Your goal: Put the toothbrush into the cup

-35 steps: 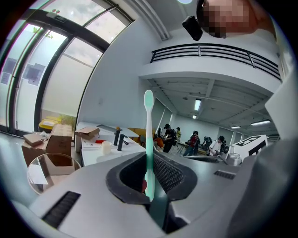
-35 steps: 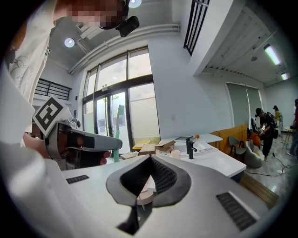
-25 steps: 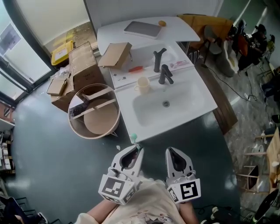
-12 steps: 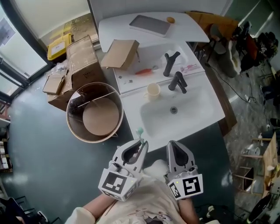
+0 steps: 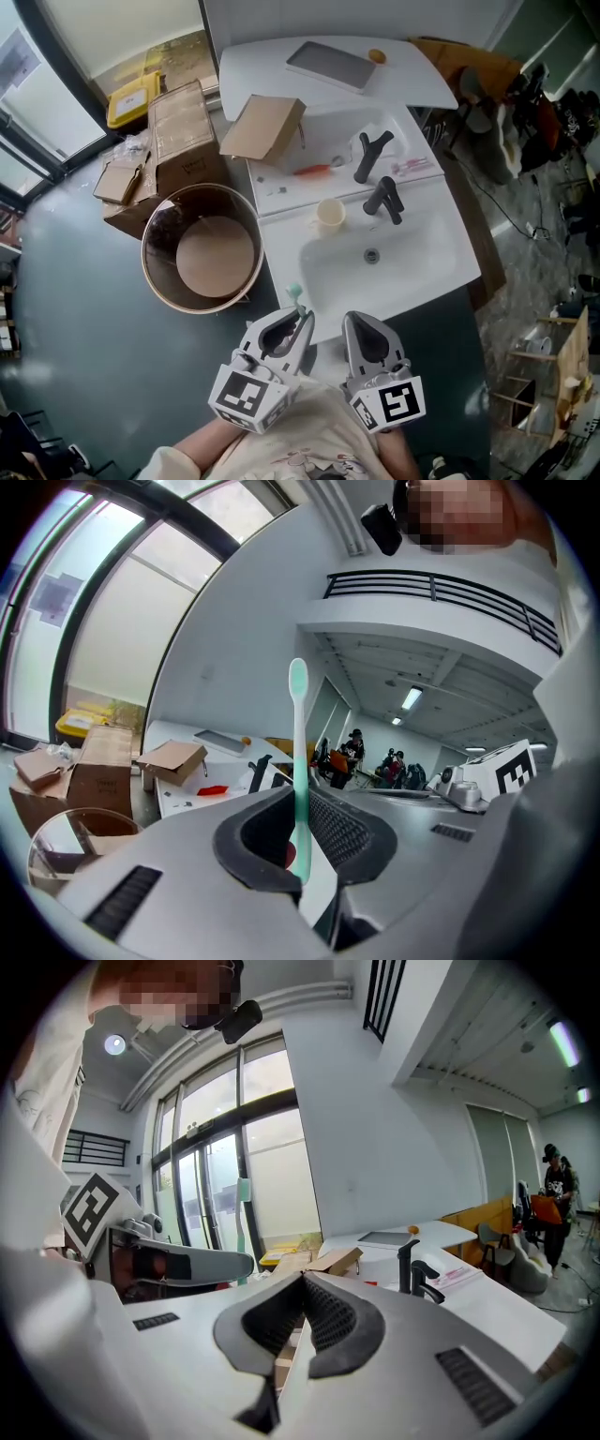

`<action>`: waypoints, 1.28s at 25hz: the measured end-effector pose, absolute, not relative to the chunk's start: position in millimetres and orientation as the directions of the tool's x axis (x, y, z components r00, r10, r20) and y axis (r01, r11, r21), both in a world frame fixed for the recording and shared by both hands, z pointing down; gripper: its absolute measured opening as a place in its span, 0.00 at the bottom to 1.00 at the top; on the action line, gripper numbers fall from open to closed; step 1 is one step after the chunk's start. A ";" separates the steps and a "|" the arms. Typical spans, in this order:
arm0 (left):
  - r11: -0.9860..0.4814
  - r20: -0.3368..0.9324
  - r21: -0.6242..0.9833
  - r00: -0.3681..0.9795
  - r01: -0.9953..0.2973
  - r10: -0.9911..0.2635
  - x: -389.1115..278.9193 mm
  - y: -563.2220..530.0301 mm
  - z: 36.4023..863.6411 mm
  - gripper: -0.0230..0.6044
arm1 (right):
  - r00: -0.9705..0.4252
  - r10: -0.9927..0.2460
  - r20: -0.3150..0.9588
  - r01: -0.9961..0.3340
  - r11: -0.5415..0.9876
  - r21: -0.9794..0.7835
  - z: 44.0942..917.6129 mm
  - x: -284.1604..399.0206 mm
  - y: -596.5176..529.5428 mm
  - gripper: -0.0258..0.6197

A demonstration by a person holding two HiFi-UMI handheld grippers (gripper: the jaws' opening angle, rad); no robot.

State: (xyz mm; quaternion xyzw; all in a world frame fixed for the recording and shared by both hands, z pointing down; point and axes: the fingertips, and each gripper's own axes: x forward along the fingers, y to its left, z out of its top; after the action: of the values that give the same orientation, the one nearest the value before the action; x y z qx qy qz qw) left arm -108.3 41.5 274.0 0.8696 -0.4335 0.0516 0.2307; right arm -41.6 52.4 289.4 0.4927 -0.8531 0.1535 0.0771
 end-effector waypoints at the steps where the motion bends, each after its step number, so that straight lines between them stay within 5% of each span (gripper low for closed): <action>1: -0.525 0.286 0.345 0.620 -0.778 -0.731 -103.4 37.5 274.3 0.12 | -0.511 -0.812 0.282 -0.859 0.475 -0.189 291.0 -39.7 47.4 0.06; 32: -0.395 0.260 0.318 0.480 -0.862 -0.838 -39.1 -75.3 312.6 0.12 | -0.588 -0.737 0.333 -0.808 0.551 -0.209 357.9 33.5 -56.2 0.06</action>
State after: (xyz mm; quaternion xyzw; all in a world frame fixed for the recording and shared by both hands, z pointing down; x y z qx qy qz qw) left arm -39.1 -75.3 312.6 0.8348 -0.5091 0.0289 0.2078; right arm 33.5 -56.2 357.9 0.4418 -0.8744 0.1718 0.1038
